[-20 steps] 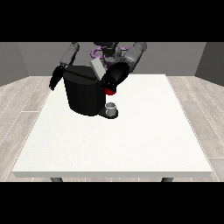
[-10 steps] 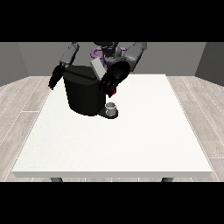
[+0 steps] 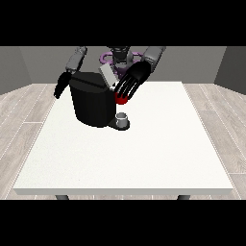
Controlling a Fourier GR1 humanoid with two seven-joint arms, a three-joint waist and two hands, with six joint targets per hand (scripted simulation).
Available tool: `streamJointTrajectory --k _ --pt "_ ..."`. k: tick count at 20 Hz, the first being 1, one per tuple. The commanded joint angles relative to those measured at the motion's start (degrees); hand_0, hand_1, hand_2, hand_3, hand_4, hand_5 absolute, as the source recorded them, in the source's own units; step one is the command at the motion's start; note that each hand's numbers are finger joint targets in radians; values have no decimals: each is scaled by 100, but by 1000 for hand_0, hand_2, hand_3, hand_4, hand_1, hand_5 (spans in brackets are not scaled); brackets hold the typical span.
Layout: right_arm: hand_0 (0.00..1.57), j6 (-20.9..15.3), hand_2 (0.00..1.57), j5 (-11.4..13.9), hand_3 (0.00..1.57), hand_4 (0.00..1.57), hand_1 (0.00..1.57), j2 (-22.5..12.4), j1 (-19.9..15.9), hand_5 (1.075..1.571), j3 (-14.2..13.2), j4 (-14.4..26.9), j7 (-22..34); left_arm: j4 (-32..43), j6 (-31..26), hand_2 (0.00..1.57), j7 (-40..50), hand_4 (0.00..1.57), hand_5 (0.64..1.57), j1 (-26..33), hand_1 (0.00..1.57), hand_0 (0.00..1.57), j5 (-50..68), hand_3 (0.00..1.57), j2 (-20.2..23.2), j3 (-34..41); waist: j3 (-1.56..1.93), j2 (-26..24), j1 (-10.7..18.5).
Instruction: Insert the coffee pod into the coffee machine and close the lid
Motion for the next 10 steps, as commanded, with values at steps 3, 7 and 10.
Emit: streamJointTrajectory --k 3,7,10 --pt "0 42 0 -235 0 0 0 -68 812 1571 -338 469 -238 -100 -214 0 2 0 1571 941 0 0 202 0 -542 -61 -15 -1029 640" --pt "0 38 0 -207 0 0 0 -23 990 1571 -288 537 -165 -221 -126 282 4 0 1571 1285 0 0 523 0 -889 159 -18 -1453 831" --pt "0 39 0 -274 0 0 0 -135 1175 1571 -461 677 -222 -249 -160 0 -326 198 1571 1679 0 0 1704 0 -1620 1026 -36 -1728 1282"
